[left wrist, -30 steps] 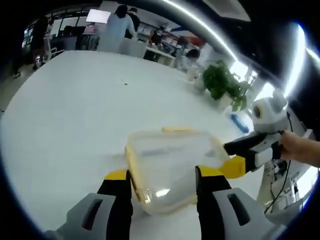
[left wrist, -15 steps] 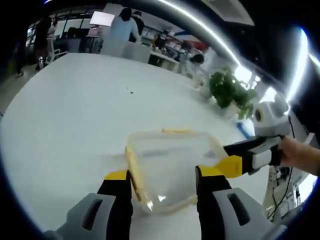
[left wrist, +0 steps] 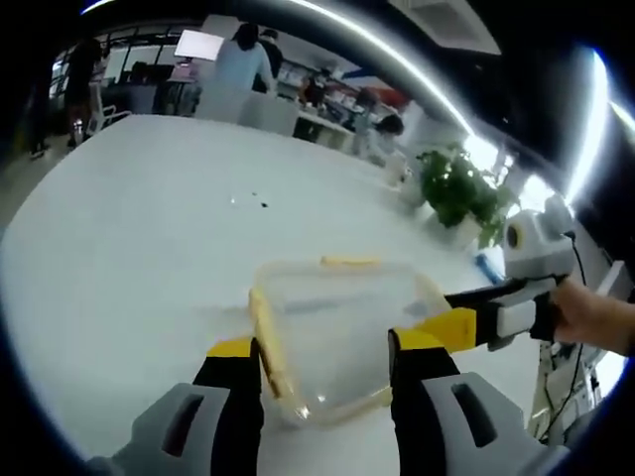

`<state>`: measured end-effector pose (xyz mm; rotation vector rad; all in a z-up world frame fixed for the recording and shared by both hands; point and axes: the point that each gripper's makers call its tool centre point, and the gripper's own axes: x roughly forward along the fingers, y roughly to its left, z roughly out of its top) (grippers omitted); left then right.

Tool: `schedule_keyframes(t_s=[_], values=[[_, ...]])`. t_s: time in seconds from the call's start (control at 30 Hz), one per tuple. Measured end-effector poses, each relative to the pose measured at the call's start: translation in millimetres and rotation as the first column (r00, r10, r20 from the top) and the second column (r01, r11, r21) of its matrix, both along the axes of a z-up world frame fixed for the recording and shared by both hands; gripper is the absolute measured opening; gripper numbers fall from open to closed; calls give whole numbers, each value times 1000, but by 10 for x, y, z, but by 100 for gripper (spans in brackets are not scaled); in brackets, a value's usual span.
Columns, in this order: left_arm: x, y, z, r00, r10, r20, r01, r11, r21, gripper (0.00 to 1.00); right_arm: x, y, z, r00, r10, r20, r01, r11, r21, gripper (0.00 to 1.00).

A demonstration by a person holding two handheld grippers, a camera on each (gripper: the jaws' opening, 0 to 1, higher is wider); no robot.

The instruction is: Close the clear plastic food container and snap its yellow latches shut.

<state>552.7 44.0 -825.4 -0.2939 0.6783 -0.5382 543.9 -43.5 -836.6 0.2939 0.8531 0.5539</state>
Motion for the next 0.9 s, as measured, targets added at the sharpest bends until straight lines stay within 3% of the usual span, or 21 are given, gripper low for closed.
schedule_keyframes(t_s=[0.53,0.77,0.9], values=[[68,6,1,1000,17,15,-17,1000,-22,50,56,-9,11,999,-25,35,24,1000,17,67],[58,38,-1,1000,-10,-25,9,999,-54,49,51,-30,-3,998,-48,46,45,997,55,68],[49,134,-8,1000,14,-21,-15,999,-29,56,46,-110,7,996,-69,64,67,997,43,69]])
